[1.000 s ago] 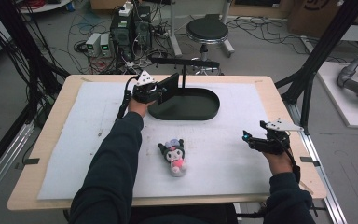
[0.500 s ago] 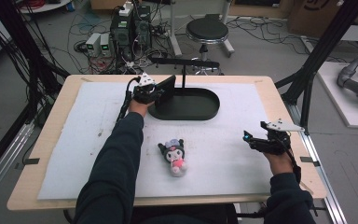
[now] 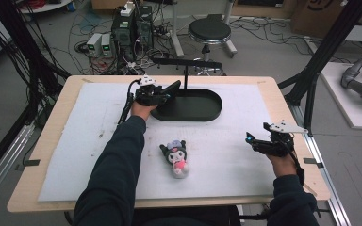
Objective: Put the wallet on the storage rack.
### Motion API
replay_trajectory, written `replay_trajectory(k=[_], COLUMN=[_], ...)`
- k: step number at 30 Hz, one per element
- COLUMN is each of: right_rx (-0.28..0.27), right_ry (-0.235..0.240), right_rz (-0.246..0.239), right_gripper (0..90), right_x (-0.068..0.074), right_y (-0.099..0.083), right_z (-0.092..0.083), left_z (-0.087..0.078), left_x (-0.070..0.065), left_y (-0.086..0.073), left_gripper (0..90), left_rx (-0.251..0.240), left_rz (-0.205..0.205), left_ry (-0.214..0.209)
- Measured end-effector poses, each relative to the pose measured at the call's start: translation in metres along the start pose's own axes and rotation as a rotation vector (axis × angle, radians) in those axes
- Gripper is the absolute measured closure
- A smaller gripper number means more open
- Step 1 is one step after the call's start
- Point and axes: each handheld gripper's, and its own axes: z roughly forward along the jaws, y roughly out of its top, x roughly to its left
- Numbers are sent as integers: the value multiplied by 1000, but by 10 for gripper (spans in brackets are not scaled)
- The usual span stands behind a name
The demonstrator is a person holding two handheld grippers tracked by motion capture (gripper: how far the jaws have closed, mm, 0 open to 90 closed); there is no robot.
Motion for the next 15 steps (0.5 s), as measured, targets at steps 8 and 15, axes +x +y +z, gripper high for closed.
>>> replay_trajectory(k=[8,15], right_rx=[-4,-10], right_ry=[3,5], right_rz=[-2,6], right_gripper=[206,206], right_x=[1,1], right_y=[1,1], right_z=[-2,-3], left_z=[-8,-5], left_x=[-16,-26], left_y=[-2,-8], left_gripper=[434,468], left_rx=[17,56], left_rz=[8,8], left_ry=[-48,-63])
